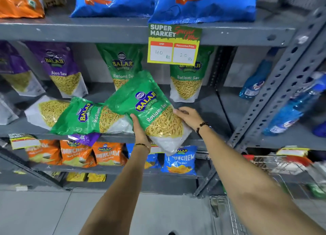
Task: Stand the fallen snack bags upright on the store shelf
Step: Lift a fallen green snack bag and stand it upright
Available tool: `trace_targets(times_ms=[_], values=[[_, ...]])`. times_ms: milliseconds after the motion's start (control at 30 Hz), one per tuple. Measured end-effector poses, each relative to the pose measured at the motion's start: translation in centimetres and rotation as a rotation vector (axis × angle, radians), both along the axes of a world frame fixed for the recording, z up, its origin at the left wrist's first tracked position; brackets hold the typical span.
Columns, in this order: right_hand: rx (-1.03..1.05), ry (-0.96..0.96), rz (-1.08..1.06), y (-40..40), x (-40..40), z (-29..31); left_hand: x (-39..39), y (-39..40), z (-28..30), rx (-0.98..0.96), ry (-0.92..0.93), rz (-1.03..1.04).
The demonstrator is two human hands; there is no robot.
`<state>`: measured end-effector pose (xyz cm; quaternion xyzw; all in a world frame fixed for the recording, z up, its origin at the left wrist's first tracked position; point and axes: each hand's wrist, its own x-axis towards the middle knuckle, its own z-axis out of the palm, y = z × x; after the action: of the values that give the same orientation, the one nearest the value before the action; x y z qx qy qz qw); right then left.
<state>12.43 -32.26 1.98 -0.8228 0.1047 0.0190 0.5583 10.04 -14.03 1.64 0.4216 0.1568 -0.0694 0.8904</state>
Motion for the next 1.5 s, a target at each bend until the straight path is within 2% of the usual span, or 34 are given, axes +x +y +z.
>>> trace_targets(times_ms=[167,300,467,633,733,1067,1233,1500], values=[[0.592,0.028,0.059,1.3,-5.2,0.8,-2.4,2.1,2.4,0.082,-0.083,-0.265],[0.804,0.028,0.119,1.2,-9.1,2.0,-4.2,3.5,4.3,0.137,-0.145,-0.429],[0.774,-0.084,0.13,1.1,-12.5,3.7,-6.9,4.7,7.3,0.192,-0.266,-0.513],[0.795,-0.118,0.214,0.9,-14.0,5.2,-8.2,5.2,8.8,0.197,-0.308,-0.541],[0.806,-0.113,0.193,1.0,-14.3,5.7,-7.7,5.0,8.6,0.215,-0.326,-0.559],[0.812,-0.053,-0.003,-0.7,-10.5,4.2,-1.5,1.3,5.7,0.324,-0.291,-0.585],[0.819,-0.164,-0.203,-3.2,-5.4,3.1,4.4,-2.7,5.2,0.421,-0.33,-0.603],[0.71,-0.283,-0.411,-6.1,0.6,2.6,11.9,-6.2,3.1,0.443,-0.412,-0.574]])
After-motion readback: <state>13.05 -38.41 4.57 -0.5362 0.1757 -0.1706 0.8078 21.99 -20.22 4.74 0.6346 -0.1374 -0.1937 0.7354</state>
